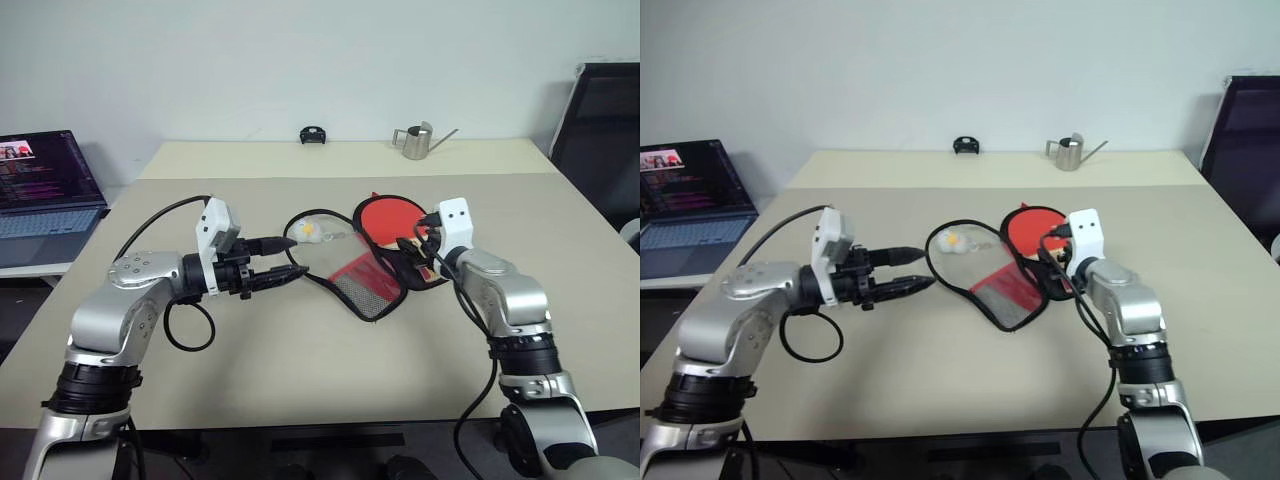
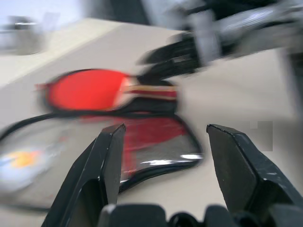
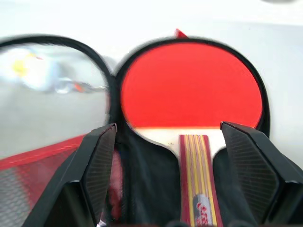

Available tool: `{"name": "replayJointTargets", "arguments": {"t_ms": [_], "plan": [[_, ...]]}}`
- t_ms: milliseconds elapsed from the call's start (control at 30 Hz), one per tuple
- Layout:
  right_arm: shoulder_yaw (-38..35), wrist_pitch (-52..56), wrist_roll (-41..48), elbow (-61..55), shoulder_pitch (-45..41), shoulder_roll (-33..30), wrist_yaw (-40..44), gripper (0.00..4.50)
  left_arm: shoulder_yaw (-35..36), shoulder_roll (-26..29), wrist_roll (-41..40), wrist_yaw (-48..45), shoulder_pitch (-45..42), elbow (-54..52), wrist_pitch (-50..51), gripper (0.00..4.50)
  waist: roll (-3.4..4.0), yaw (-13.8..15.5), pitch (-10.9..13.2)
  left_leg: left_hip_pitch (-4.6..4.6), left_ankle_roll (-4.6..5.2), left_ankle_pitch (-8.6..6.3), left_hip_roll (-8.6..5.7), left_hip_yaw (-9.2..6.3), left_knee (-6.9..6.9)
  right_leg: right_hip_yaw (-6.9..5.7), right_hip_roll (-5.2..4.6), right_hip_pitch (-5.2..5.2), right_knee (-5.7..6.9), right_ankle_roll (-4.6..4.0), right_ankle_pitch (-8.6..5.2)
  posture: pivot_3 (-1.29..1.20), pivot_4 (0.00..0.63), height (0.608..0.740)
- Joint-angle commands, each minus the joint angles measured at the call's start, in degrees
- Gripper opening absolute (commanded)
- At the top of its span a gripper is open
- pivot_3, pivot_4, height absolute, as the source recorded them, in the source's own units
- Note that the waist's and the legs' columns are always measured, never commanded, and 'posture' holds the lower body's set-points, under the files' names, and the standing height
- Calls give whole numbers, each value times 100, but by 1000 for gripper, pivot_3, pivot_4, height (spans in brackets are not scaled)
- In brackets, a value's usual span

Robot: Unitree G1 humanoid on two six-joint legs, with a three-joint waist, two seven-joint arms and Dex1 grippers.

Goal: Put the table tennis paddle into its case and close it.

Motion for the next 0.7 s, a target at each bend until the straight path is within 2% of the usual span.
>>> {"name": "replayJointTargets", "arguments": {"t_ms": [33,300,433,700], "plan": [[-457,184,404,-683,23,-404,300,3813,8,48,391,190,22,352,-340,3005,0,4,0,0,0,0,-1,0,1,0,0,0,0,0,0,0,150,740],[-557,262,874,-1234,483,-1180,997,3813,-327,120,1291,346,73,1609,-836,3005,0,-4,0,2,1,-1,0,0,-1,-1,0,1,0,0,0,0,150,740],[-546,276,912,-1341,635,-1320,1033,3813,-383,-147,1462,493,-148,2241,-1053,3005,-1,6,0,0,2,-1,-5,1,3,-1,-5,2,-1,0,0,0,150,740],[-592,310,1038,-1512,767,-1274,874,3813,-679,-1037,1931,908,-995,3608,-1635,3005,-5,23,-3,-1,1,-1,-9,0,6,-3,-8,2,6,1,0,0,150,740]]}}
